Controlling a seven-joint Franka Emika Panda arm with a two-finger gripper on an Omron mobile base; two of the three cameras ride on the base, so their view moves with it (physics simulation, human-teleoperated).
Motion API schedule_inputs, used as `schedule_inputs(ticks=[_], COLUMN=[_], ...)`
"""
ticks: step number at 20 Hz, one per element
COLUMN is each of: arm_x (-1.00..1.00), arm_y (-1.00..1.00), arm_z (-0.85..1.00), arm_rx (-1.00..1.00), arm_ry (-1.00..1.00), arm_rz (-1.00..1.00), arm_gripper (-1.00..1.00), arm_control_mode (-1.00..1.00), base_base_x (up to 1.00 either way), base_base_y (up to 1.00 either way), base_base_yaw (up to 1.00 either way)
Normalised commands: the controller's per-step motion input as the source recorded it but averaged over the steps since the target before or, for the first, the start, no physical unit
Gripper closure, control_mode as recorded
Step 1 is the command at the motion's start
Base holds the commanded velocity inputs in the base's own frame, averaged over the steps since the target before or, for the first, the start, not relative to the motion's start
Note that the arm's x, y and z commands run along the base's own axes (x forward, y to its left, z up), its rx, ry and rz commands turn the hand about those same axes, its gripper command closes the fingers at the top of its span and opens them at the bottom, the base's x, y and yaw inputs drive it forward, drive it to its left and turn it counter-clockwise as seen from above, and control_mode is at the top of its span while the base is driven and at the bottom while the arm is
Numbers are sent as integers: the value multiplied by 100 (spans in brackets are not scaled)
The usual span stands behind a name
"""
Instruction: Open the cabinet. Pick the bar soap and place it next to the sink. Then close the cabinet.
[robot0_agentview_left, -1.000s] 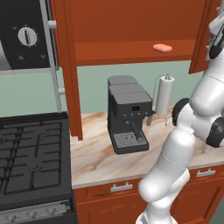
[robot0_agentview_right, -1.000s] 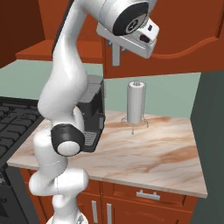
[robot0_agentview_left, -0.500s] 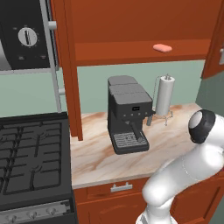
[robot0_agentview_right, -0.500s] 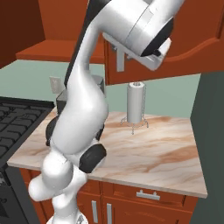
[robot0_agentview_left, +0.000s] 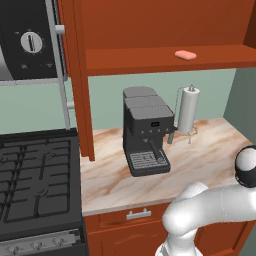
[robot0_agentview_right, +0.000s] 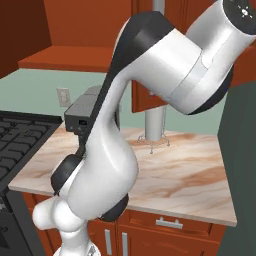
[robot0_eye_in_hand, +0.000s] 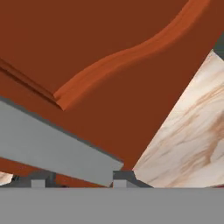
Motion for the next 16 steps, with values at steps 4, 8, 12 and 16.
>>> schedule_inputs(ticks=[4, 8, 12, 16], arm_x=[-45, -31, 0, -5], arm_y=[-54, -17, 52, 41], arm_z=[-100, -81, -22, 0], arm_rx=[1, 0, 0, 0], arm_ry=[-18, -12, -9, -1], arm_rz=[-23, -24, -32, -29], arm_gripper=[100, 100, -100, -100], arm_control_mode=[-100, -100, -100, -100], base_base_x=[0, 0, 0, 0], base_base_y=[0, 0, 0, 0], base_base_yaw=[0, 0, 0, 0])
